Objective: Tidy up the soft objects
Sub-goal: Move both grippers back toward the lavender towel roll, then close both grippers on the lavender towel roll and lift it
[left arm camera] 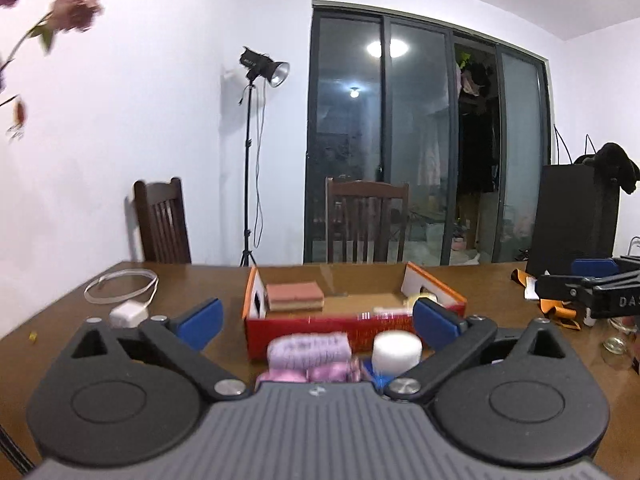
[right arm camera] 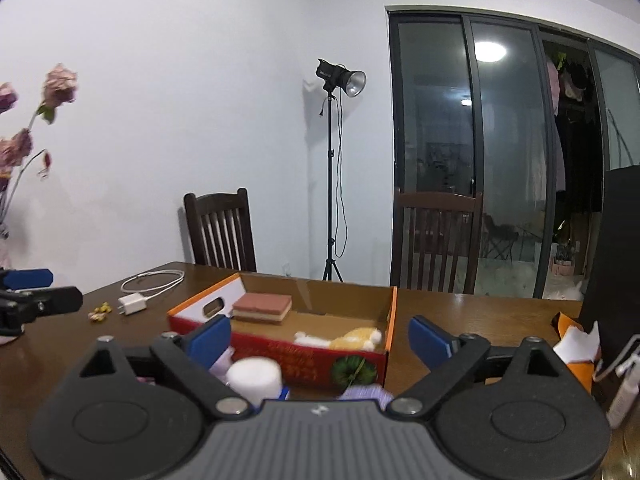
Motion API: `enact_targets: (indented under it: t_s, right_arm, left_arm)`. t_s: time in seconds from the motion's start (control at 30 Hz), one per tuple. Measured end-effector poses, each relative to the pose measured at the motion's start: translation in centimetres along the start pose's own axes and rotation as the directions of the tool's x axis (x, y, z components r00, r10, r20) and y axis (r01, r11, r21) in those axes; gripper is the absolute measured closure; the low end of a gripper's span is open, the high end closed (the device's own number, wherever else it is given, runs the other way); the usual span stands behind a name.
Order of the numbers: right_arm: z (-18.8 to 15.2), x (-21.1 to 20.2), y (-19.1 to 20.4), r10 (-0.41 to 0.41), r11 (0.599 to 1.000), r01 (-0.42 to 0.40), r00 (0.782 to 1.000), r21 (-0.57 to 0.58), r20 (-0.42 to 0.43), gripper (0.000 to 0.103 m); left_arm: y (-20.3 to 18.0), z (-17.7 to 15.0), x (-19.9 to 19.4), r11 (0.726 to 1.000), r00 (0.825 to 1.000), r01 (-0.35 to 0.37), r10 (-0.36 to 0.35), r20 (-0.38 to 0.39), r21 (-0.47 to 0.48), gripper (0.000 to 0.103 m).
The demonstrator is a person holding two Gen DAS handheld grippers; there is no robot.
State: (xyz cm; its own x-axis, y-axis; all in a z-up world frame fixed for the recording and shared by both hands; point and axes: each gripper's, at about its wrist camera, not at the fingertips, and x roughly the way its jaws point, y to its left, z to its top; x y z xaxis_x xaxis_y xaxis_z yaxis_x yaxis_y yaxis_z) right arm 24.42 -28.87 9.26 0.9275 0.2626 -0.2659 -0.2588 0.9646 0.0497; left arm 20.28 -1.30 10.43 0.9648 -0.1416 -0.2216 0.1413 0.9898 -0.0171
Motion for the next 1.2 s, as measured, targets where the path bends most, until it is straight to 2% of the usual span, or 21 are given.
enact_targets:
  t_s: [0.1,0.23,0.5,0.63,0.73,0.9,1.0,1.1,1.2]
  right_arm:
    - [-2.2,-1.9,1.0,-0.002,1.000,0.002,1.000,0.015,0.003,0.000]
    - [-5.2,-3.5,1.6,-0.010,0.998,0.012,0.999,0.056,-0.046,0.000]
    - [-9.6,-5.4,3.6,-0.004,1.000,0.006,0.993,0.013,-0.122,0.000]
    - [-10.0,-5.2,4.2,-0.008,1.000,0.006,0.992,-0.013,-0.129,0.000]
    - [-10.1,-4.5,3.8,-0.008,1.000,0.010,0.991,0.012,-0.133,0.000]
    - [-9.9,-2.5,3.3,-0.013,1.000,0.016,0.989,0.020,-0.149,0.000]
    - [-9.3,-0.8,3.2,0.006,0.999,0.000,0.988,0.038,-0.157,0.003]
    - [-8.5,1.1,3.6,0.035,0.998,-0.026,0.987,0.057,-0.154,0.012]
    - [-7.3,3.7,4.1,0.091,0.993,-0.077,0.983,0.090,-0.157,0.019]
  left_arm:
    - [0.3,-2.2,-1.6,1.000,1.000,0.000,0.000,-0.023,-0.019,0.000]
    - [0.3,-5.0,-2.4,0.999,0.995,-0.015,0.012,-0.096,-0.029,0.000]
    - [0.2,-8.3,-3.3,0.998,0.992,0.002,-0.010,-0.127,-0.060,0.000]
    - [-0.4,-9.1,-2.6,0.999,0.989,0.011,-0.017,-0.148,-0.041,0.000]
    - [-0.7,-9.4,-1.5,1.000,0.987,0.013,-0.017,-0.161,-0.026,0.000]
    - [-0.3,-9.4,0.6,0.998,0.986,0.021,-0.029,-0.167,-0.053,0.000]
    - [0.4,-9.2,2.0,0.997,0.985,0.013,-0.025,-0.172,-0.070,0.000]
    - [1.9,-8.6,3.6,0.995,0.985,0.012,-0.030,-0.170,-0.103,0.000]
    - [3.9,-7.0,6.3,0.988,0.977,0.025,-0.056,-0.204,-0.154,0.002]
